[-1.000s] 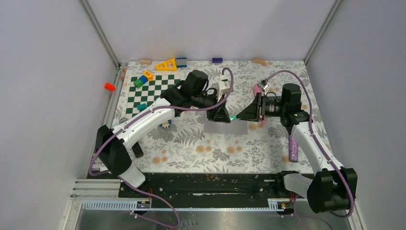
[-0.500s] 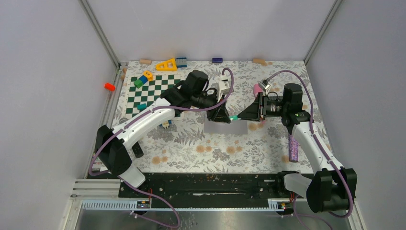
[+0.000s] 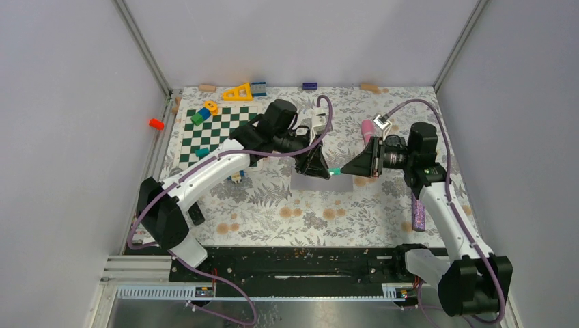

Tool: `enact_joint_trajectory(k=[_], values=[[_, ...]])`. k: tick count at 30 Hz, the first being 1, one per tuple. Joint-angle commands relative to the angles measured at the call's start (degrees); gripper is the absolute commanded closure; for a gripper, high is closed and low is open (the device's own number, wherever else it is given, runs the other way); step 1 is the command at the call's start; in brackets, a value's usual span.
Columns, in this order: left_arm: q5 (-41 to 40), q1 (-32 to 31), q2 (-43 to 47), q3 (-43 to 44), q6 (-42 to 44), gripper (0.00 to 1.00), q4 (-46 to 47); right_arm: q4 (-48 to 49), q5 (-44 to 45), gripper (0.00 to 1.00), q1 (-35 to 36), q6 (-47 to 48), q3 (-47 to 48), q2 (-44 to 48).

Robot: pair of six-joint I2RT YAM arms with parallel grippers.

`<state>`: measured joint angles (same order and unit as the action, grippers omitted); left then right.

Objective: Place the letter into the envelope and seal it
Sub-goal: Screw the solid glue.

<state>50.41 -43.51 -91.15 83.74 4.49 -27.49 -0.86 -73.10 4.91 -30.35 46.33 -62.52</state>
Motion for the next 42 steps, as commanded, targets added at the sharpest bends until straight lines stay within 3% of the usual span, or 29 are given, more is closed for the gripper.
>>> enact_joint_trajectory(k=[1,3,7,10,13,18,25,32,42], values=[[13.72,0.05,-1.17,-0.08,-9.13,1.00,7.33,8.49,-8.11,0.71,1.14,19.66,-1.08,6.48],[18.10,0.05,-1.19,-2.50,-15.49,1.00,14.31,8.43,-10.16,0.64,1.88,31.87,-2.73,9.27],[22.75,-0.32,-0.66,-6.70,-26.35,0.99,27.11,8.42,-10.00,0.57,3.55,43.29,-5.75,13.18],[22.68,-0.32,-0.58,-6.07,-25.80,0.99,26.86,8.05,-8.19,0.39,3.71,40.72,-5.13,12.81],[19.03,-0.31,-0.22,-3.83,-18.73,1.00,18.92,7.90,-4.47,0.23,3.56,31.67,-3.42,12.56],[5.86,-0.27,0.93,-1.04,-5.55,1.00,5.28,7.68,-2.62,0.22,2.90,8.60,0.72,9.45],[-8.52,-0.29,3.22,-0.53,0.92,1.00,1.49,7.63,-5.95,0.29,0.22,-13.81,1.72,-0.23],[-11.88,-0.57,3.24,-0.01,1.68,1.00,0.99,4.79,-2.40,0.34,-3.59,-14.50,2.44,-5.76],[-12.05,-1.47,1.73,1.39,2.30,1.00,-0.30,4.65,-0.92,0.41,-3.74,-16.01,1.37,-10.41]])
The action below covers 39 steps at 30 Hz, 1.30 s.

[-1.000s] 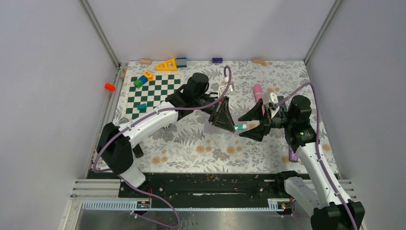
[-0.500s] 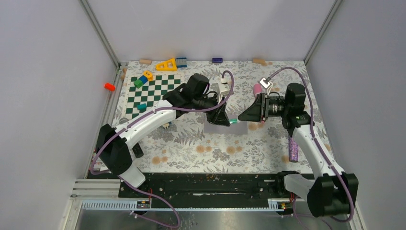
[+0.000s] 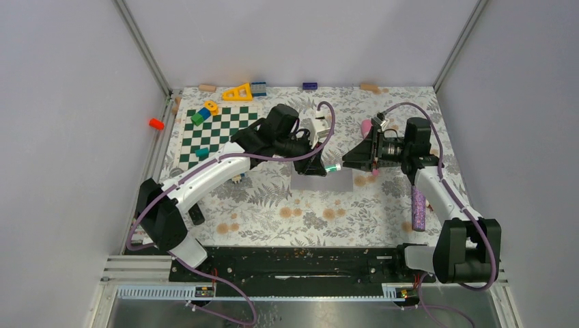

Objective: Place the letter into the envelope and seal it
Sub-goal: Screw the solid glue.

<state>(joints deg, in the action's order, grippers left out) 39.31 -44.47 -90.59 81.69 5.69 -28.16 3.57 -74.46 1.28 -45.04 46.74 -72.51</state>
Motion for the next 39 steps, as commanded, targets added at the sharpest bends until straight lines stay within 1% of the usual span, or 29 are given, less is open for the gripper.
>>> enact_joint_trajectory(k=[1,6,14,23,27,35,39], values=[[-0.95,-0.53,1.03,3.67,1.08,1.00,0.31,0.21,0.38,0.42,-0.10,-1.45,0.84,-0.63],[-1.15,-0.62,0.48,4.03,1.25,1.00,-0.05,0.34,0.17,0.47,0.10,-1.72,0.44,-0.70],[-1.63,-0.62,-0.01,4.71,1.53,1.00,-0.49,0.48,-0.61,0.48,3.04,-1.35,0.01,0.09],[-1.58,-0.69,0.01,4.94,1.47,1.00,-0.67,0.56,-0.77,0.59,3.56,-1.29,0.48,0.49],[-1.64,-0.71,0.06,4.88,1.50,1.00,-0.67,0.56,-0.69,0.62,3.64,-1.33,0.32,0.78],[-1.69,-0.71,-0.12,5.12,1.42,1.00,-0.67,0.56,-0.86,0.62,4.34,-0.92,-0.07,1.07],[-1.65,-0.71,-0.07,5.04,1.51,1.00,-0.71,0.60,-1.12,0.65,4.36,-0.75,0.11,1.22]])
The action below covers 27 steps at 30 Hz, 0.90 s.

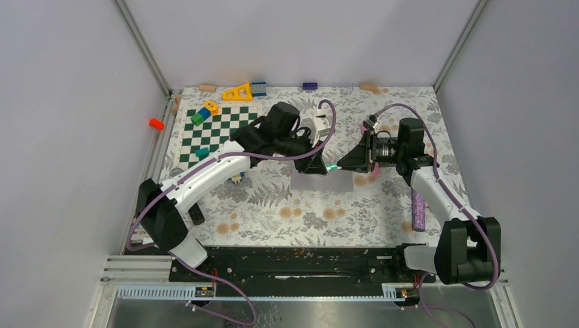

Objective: Place the letter into the envelope and seal it
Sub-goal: Screw the solid glue.

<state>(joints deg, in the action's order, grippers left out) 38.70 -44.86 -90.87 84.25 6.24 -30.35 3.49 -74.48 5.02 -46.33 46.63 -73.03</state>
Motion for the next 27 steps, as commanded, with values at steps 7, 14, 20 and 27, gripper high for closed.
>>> enact_joint_trajectory(k=[7,14,20,27], values=[[1.45,-0.31,0.10,2.31,0.97,1.00,1.22,3.02,-2.79,0.83,0.70,2.35,0.77,2.03],[17.86,-0.31,-2.23,2.56,-0.72,1.00,1.35,3.46,-6.98,0.77,1.45,24.35,0.32,7.99],[28.41,-0.31,-4.68,1.33,-6.01,0.99,6.09,3.12,-10.27,0.68,1.94,47.72,-3.18,17.90],[27.37,-0.10,-4.11,0.46,-8.61,0.99,8.53,1.97,-8.75,0.46,1.96,49.77,-3.32,20.71]])
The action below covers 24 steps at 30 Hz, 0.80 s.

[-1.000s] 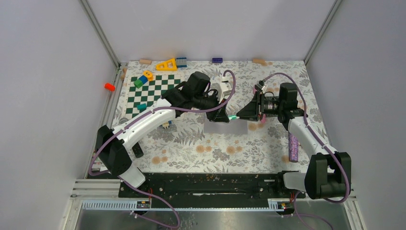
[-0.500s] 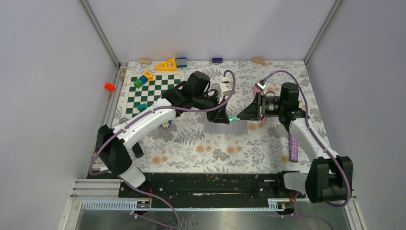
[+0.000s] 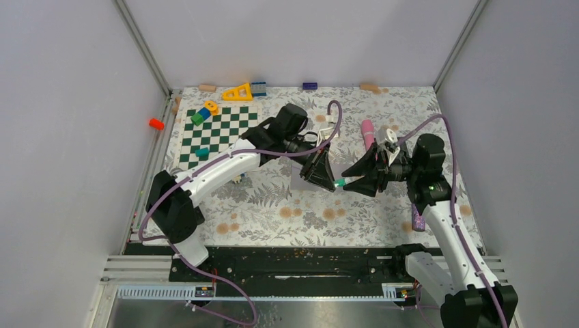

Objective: Place the letter into the envelope and seal it
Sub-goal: Screw the solid glue.

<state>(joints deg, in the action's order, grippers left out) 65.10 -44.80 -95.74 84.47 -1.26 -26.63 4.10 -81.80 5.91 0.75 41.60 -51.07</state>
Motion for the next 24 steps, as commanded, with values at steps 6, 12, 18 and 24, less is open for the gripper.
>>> enact_joint_trajectory(k=[6,12,18,24], values=[[-4.86,0.30,2.27,0.47,0.82,0.99,2.40,-3.03,3.66,0.46,1.08,-4.08,3.11,-2.96],[-5.12,0.28,1.22,0.61,0.82,0.99,2.13,-7.15,4.95,0.53,1.20,-1.08,2.62,-2.91],[-6.32,0.10,0.69,1.13,2.52,0.98,1.22,-11.97,5.10,0.66,2.04,2.33,4.57,-4.46],[-7.53,-0.29,0.27,1.75,3.88,0.97,-0.16,-13.32,5.31,0.79,2.86,2.67,5.20,-5.22]])
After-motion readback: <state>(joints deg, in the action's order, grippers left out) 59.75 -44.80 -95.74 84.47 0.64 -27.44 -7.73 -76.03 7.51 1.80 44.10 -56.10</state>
